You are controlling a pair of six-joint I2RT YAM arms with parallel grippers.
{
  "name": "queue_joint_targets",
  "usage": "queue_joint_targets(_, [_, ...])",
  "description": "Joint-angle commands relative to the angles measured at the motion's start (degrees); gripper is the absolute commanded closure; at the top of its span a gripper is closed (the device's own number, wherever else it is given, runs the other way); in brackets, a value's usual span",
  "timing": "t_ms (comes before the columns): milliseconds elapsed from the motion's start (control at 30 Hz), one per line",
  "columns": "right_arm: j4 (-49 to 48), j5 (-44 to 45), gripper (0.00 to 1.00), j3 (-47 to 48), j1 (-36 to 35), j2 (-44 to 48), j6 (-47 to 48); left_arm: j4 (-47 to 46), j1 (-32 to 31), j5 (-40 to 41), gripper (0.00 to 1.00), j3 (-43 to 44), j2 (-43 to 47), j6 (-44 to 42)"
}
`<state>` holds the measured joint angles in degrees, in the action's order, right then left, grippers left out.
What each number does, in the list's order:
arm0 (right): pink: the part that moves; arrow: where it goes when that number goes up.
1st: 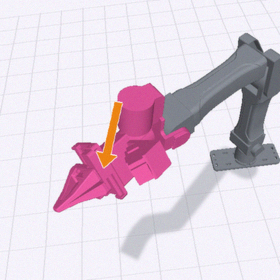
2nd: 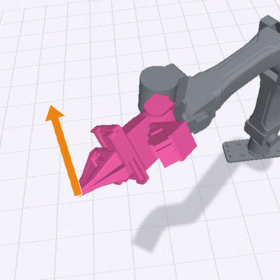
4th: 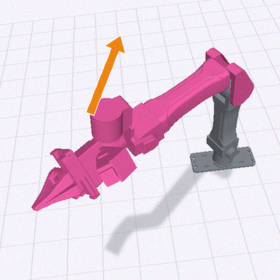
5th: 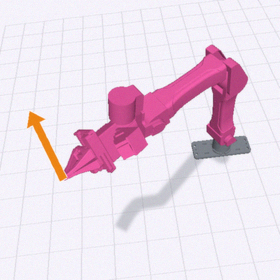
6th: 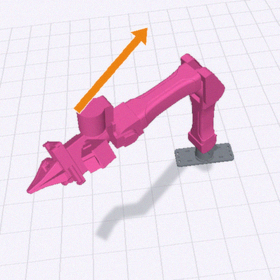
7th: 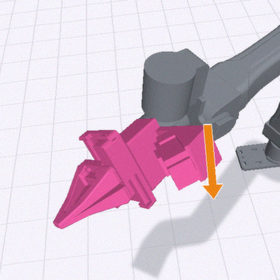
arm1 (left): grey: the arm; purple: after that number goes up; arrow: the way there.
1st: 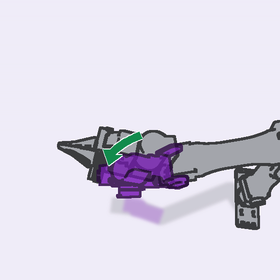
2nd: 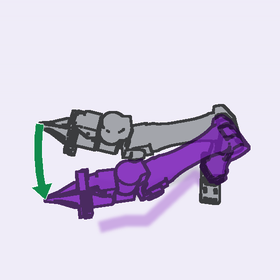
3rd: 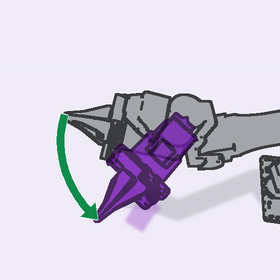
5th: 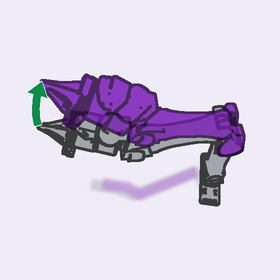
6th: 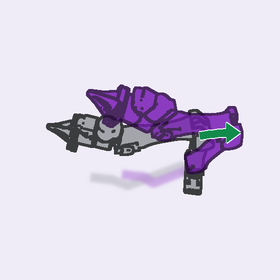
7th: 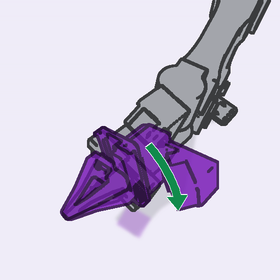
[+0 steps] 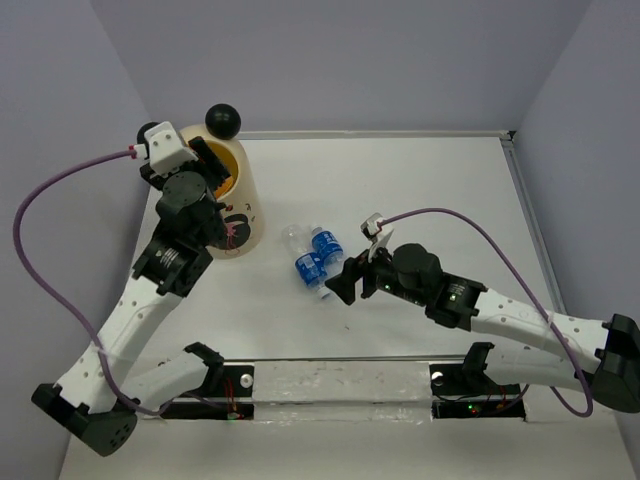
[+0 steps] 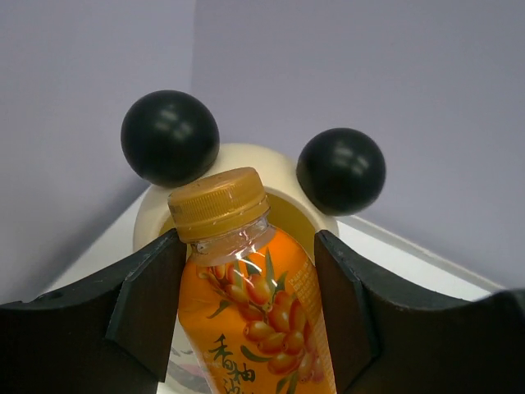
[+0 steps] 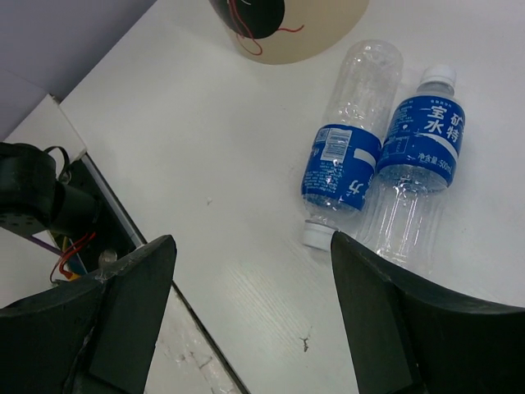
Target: Put the plastic bottles in the bin
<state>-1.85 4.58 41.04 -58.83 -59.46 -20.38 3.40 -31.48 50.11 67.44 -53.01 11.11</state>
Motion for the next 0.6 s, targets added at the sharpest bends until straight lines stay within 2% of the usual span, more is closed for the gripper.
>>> queue_joint_targets(0, [-4.7, -1.3, 0.19, -1.3, 0.0, 3.0, 0.1, -17.0, -0.2, 12.0, 0.77, 1.8, -4.4, -16.5])
queue_joint_targets(67, [-5.1, -1.8, 0.19, -2.2, 0.0, 3.9, -0.2, -21.0, -0.2, 13.7, 0.77, 1.0, -6.3, -21.6])
queue_joint_targets(233, [-5.5, -2.3, 0.19, -3.2, 0.0, 4.9, -0.4, -30.7, 0.0, 15.6, 0.77, -1.9, -9.0, -28.0])
queue_joint_targets(567, [-9.9, -4.7, 0.19, -5.7, 0.0, 6.1, -0.1, -50.5, 0.7, 15.8, 0.77, -10.1, -11.3, -36.6])
